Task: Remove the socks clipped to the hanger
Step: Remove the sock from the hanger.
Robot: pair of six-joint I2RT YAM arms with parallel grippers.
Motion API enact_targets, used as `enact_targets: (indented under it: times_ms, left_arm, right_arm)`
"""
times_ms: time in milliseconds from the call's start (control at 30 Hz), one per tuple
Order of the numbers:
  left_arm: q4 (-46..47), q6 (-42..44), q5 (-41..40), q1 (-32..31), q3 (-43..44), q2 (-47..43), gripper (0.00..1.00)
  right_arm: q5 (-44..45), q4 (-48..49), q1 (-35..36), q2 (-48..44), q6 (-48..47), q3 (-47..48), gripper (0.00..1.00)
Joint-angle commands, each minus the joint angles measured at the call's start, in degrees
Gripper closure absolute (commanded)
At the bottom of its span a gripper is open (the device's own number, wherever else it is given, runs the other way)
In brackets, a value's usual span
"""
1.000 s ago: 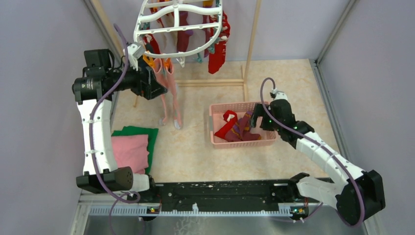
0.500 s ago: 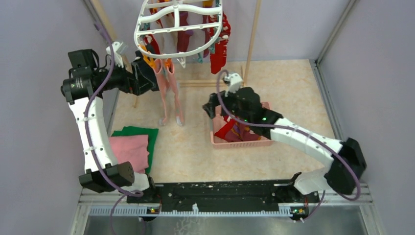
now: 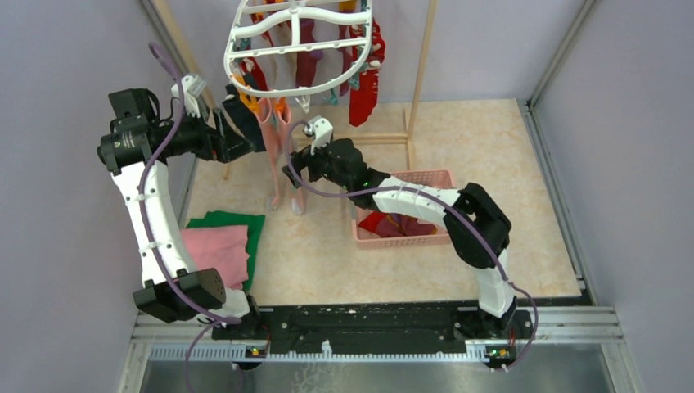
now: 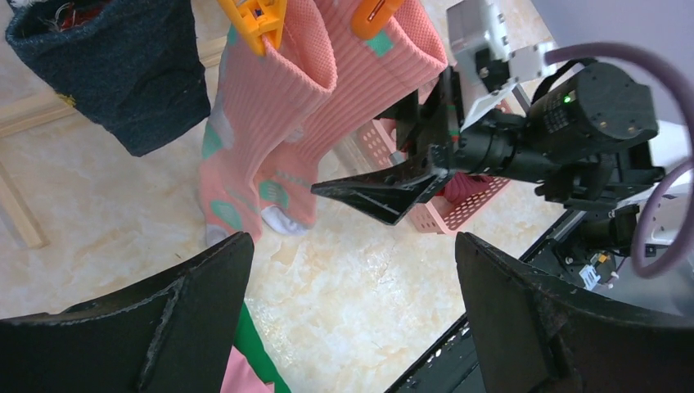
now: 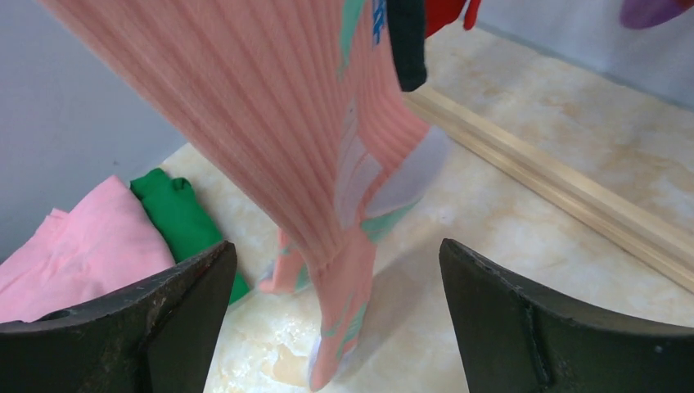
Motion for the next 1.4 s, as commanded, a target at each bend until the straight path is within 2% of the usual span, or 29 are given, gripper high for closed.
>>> enact_targets:
  times_ms: [0,100,167,200,267,300,333,367,633,867,1133,1367]
  left_arm:
    - [-0.8,2.0,2.1,0.7,1.9,-0.2,0.01]
    - [-0.8,2.1,2.3,0.9,1.9,-0.3,0.01]
    - [-0.9,2.1,2.3,0.9,1.5,-0.6,0.01]
    - [-1.0,2.3,2.4,0.9,1.3,-0.8,0.01]
    - [-1.2,2.9,2.4,1.0,0.6,-1.1,0.01]
    - [-1.2,3.2,2.5,1.0,-0.2,-1.4,0.01]
    - [-1.2,3.7,3.0,1.0,-1.3,-1.7,0.01]
    - [-1.2,4.2,4.0,1.0,-2.7,-2.2,0.01]
    - [2.9,8.7,10.7,0.5,-16.4,-6.6,0.01]
    - [10.5,4.0,12.4,-6.0,-22.9,-8.5,0.02]
    - [15.0,0.0,10.5,-13.6,-24.3,-10.2,0.01]
    - [16.7,-1.9,11.8,-13.8,-24.8,-10.2,0.01]
  right_arm:
    - [-2.8,7.0,1.1,2.3,0.4,3.5,0.09]
    - [-2.3,7.1,1.1,4.5,1.0,5.1,0.17]
    - [-2.1,7.3,1.2,5.9,0.8,6.1,0.28]
    - [-2.2,7.6,1.1,6.3,0.7,6.3,0.41]
    - [-2.6,8.0,1.1,5.8,0.9,6.0,0.76]
    - [-2.9,8.3,1.2,5.1,1.3,5.4,0.9]
    - [-3.2,8.6,1.1,4.0,1.9,4.6,0.97]
    - [-3.6,9.2,1.1,2.7,2.5,2.8,1.0]
    - [-10.1,11.3,-0.1,-12.8,7.8,-11.4,1.0]
    - [-20.7,13.8,-5.3,-23.7,19.1,-22.5,1.0]
    - [-41.5,13.6,-6.0,-22.9,27.2,-19.1,1.0]
    - [-46.9,15.6,-5.1,-20.4,30.4,-17.4,1.0]
